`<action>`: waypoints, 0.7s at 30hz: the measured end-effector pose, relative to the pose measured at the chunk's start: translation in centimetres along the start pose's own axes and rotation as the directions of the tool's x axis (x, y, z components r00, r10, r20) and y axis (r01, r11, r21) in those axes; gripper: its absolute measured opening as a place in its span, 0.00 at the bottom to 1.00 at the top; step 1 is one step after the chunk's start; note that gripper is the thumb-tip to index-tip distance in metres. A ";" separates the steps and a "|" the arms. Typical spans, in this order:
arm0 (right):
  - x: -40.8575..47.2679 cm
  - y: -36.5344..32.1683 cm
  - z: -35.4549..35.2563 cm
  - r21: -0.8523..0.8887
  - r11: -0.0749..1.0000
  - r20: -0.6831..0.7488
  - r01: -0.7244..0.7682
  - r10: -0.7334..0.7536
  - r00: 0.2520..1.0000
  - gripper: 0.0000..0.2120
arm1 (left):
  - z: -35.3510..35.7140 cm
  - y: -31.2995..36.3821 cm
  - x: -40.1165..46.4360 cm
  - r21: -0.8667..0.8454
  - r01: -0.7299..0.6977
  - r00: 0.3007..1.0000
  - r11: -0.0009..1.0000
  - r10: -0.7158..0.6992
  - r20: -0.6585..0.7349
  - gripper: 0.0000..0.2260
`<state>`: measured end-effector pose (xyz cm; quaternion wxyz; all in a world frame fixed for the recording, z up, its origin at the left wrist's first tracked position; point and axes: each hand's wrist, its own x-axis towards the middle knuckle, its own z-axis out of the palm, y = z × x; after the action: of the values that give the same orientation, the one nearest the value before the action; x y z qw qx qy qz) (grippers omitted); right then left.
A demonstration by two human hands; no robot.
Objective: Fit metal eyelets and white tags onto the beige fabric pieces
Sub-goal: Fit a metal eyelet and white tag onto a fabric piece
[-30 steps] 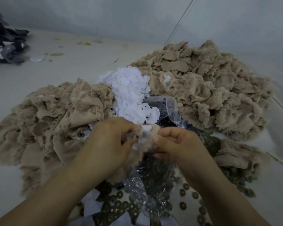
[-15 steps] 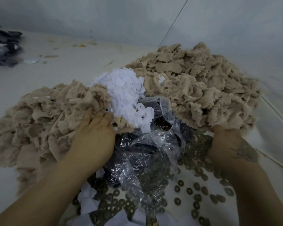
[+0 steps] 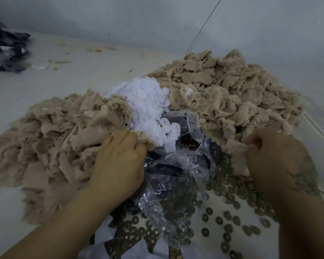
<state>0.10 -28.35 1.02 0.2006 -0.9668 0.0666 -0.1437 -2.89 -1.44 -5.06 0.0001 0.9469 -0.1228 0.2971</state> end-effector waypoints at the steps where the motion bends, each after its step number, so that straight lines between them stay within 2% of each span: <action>1: -0.1 -0.5 0.0 0.010 0.998 -0.040 0.058 -0.057 0.998 0.06 | 0.3 0.6 0.0 -0.050 -0.025 1.000 0.998 0.024 -0.011 0.05; 3: -0.8 -2.3 0.0 0.068 0.973 -0.140 0.219 -0.208 0.968 0.07 | 0.4 1.7 0.0 -0.235 -0.017 0.998 0.972 0.032 0.063 0.08; 5: -1.7 -4.3 0.4 0.227 0.915 -0.149 0.334 -0.306 0.940 0.07 | -0.3 2.8 0.3 -0.470 0.126 0.976 0.873 -0.024 0.217 0.17; 6: -2.0 -5.0 0.9 0.338 0.879 -0.113 0.336 -0.317 0.942 0.07 | -0.5 3.3 0.6 -0.573 0.225 0.952 0.788 -0.051 0.303 0.22; 8: -2.1 -6.0 2.1 0.559 0.785 -0.003 0.269 -0.322 0.947 0.10 | -0.7 4.2 1.4 -0.745 0.354 0.919 0.565 -0.063 0.388 0.22; 11: -1.8 -6.6 3.8 0.696 0.694 0.103 0.183 -0.348 0.932 0.13 | -0.1 4.9 2.4 -0.874 0.423 0.904 0.241 -0.185 0.386 0.10; 13: -1.2 -6.3 4.9 0.685 0.703 0.065 0.193 -0.323 0.944 0.11 | 0.6 4.8 2.5 -0.888 0.453 0.864 0.079 -0.283 0.416 0.06; 15: -0.4 -5.5 5.8 0.617 0.758 0.037 0.214 -0.300 0.953 0.09 | 1.2 4.5 2.5 -0.891 0.451 0.832 -0.053 -0.337 0.441 0.09; 16: 0.1 -5.1 6.1 0.534 0.809 0.043 0.247 -0.317 0.947 0.11 | 1.4 4.3 2.4 -0.892 0.433 0.821 -0.130 -0.352 0.450 0.11; 19: 0.9 -4.4 6.7 0.303 0.907 0.208 0.292 -0.362 0.909 0.22 | 1.7 3.7 2.4 -0.851 0.321 0.775 -0.416 -0.400 0.489 0.11; 21: 1.0 -4.4 6.7 0.306 0.916 0.302 0.261 -0.353 0.885 0.15 | 1.8 3.2 2.5 -0.804 0.247 0.722 -0.541 -0.451 0.525 0.09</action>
<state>3.39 -22.03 -2.79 0.3071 -0.9406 -0.1446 -0.0062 -0.68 -5.22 -5.38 0.8718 0.4758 0.0529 0.1038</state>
